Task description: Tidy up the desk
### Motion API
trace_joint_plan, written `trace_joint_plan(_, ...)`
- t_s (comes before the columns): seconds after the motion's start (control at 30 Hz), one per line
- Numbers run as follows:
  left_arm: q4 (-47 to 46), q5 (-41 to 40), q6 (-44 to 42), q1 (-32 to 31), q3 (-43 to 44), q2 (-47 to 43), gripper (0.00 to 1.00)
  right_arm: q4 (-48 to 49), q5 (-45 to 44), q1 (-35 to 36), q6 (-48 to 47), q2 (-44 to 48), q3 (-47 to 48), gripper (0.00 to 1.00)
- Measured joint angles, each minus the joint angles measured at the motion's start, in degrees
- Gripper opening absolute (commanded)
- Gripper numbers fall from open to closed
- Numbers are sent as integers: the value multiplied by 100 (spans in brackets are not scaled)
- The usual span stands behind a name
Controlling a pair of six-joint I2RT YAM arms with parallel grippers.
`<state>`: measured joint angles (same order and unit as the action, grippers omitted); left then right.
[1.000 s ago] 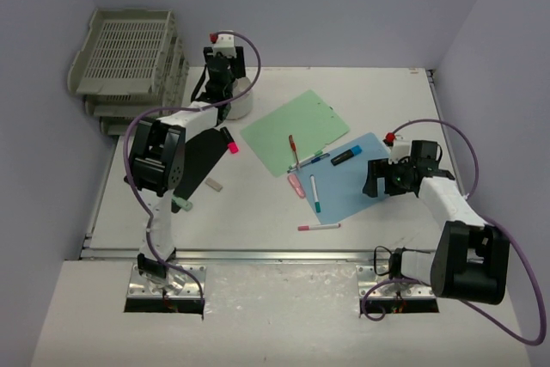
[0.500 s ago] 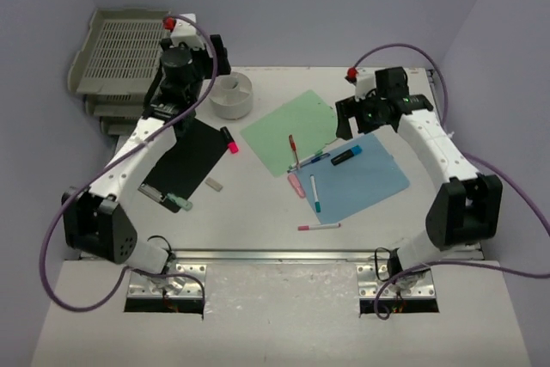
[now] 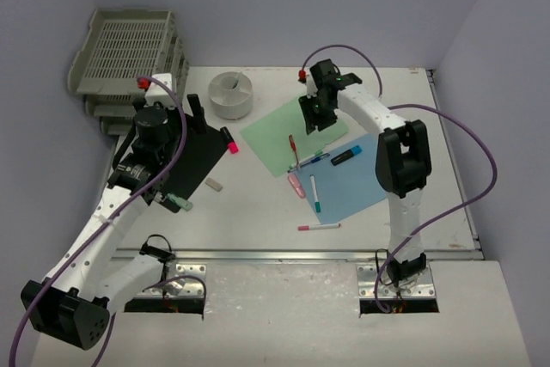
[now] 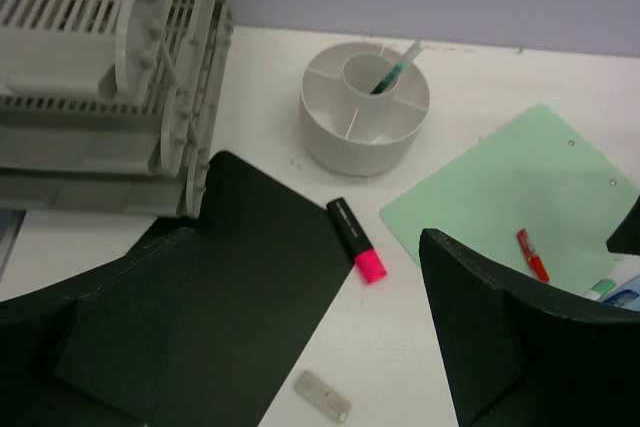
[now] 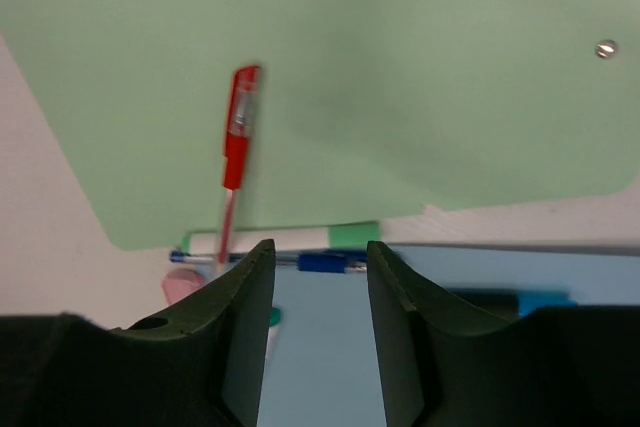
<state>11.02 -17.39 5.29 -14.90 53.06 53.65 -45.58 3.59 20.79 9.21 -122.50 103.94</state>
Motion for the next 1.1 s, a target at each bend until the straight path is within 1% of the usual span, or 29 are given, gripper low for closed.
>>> trace_joint_plan(0.1,198,-59,88,0,-220,-40,90,145,-342,477,308,-207,250,47)
trace_joint_plan(0.23,254,-83,150,0,-299,-47,91,342,-632,877,516,-438,627,45)
trace_joint_plan(0.37,249,-81,206,0,-329,-94,91,388,-781,915,607,-692,855,42)
trace_joint_plan(0.53,211,-81,278,0,-526,-199,91,364,-965,888,627,-1239,1180,43)
trace_joint_plan(0.77,260,-81,317,0,-669,-281,91,319,-1121,868,620,-1685,1248,38)
trace_joint_plan(0.87,260,-81,336,0,-669,-282,92,313,-1136,866,618,-1724,1278,30)
trace_joint_plan(0.9,260,-82,343,0,-669,-282,92,307,-1120,866,613,-1726,1279,22)
trace_joint_plan(0.93,260,-81,352,0,-669,-282,92,305,-1092,866,612,-1727,1279,11)
trace_joint_plan(0.97,260,-81,358,0,-669,-282,92,299,-1055,866,619,-1731,1281,3)
trace_joint_plan(1.0,260,-81,360,0,-669,-282,92,283,-1000,866,622,-1750,1296,0)
trace_joint_plan(1.1,260,-83,361,0,-669,-280,93,216,-805,864,616,-1807,1363,0)
